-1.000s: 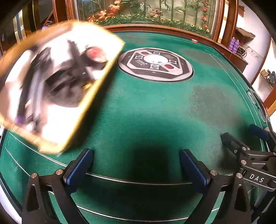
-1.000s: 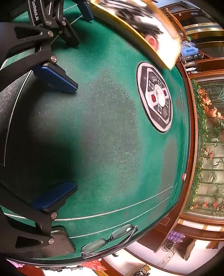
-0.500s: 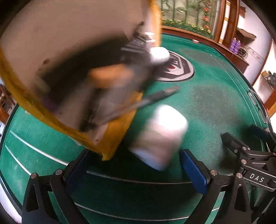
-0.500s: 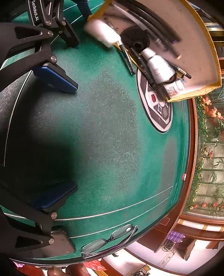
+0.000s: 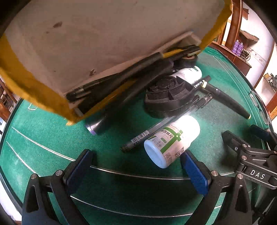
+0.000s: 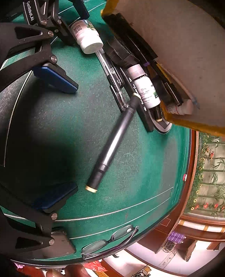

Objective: Organize rigid objects

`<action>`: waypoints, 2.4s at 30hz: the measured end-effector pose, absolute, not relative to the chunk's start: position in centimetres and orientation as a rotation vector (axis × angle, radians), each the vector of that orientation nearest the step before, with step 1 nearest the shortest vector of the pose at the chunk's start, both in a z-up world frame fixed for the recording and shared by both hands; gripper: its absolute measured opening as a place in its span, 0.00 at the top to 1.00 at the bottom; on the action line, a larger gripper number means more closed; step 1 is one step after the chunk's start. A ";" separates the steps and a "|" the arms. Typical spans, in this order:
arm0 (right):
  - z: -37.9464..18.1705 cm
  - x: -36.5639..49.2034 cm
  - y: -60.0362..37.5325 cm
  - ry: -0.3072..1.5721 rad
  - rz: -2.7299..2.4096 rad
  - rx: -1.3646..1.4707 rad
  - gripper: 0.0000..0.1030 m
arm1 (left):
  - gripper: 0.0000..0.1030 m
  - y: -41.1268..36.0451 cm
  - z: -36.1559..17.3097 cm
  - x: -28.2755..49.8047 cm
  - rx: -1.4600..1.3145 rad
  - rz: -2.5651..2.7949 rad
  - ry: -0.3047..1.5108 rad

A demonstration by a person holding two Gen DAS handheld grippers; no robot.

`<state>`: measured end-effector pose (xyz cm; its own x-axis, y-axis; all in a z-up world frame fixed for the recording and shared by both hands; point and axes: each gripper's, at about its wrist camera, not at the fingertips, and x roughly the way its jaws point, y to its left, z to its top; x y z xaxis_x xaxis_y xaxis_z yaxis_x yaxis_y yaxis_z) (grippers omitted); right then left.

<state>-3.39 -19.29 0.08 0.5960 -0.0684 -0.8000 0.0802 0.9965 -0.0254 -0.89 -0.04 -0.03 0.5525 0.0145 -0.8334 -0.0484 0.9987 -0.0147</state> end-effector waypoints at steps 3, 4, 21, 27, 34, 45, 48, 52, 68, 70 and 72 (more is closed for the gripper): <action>0.1 -3.3 -19.3 0.929 -0.087 0.013 0.00 | 0.00 -0.2 -0.1 -1.0 -0.035 0.037 0.982; 0.1 -3.4 -19.3 0.929 -0.087 0.013 0.00 | 0.01 -0.2 -0.1 -1.0 -0.036 0.036 0.982; -0.1 -3.3 -19.2 0.929 -0.086 0.014 0.00 | 0.01 -0.5 -0.2 -0.9 -0.035 0.037 0.981; -0.1 -3.3 -19.3 0.930 -0.086 0.015 0.00 | 0.00 -0.4 -0.2 -1.0 -0.035 0.037 0.981; -0.1 -3.3 -19.3 0.929 -0.086 0.015 0.00 | 0.00 -0.5 -0.2 -1.0 -0.036 0.037 0.981; -0.1 -3.3 -19.3 0.929 -0.086 0.015 0.00 | 0.00 -0.5 -0.2 -1.0 -0.036 0.037 0.981; -0.1 -3.3 -19.3 0.929 -0.086 0.015 0.00 | 0.00 -0.5 -0.2 -1.0 -0.036 0.037 0.981; -0.1 -3.3 -19.3 0.929 -0.086 0.015 0.00 | 0.00 -0.5 -0.2 -1.0 -0.036 0.037 0.981; -0.1 -3.3 -19.3 0.929 -0.086 0.015 0.00 | 0.00 -0.5 -0.1 -1.0 -0.036 0.037 0.981; -0.1 -3.3 -19.3 0.929 -0.086 0.015 0.00 | 0.00 -0.5 -0.1 -1.0 -0.035 0.037 0.981; -0.1 -3.3 -19.3 0.929 -0.086 0.015 0.00 | 0.00 -0.5 -0.1 -1.0 -0.036 0.037 0.981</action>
<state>-3.30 -19.34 -0.11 0.5952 -0.0679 -0.8007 0.0809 0.9964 -0.0243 -0.98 -0.47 -0.15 0.5553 0.0152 -0.8315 -0.0476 0.9988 -0.0135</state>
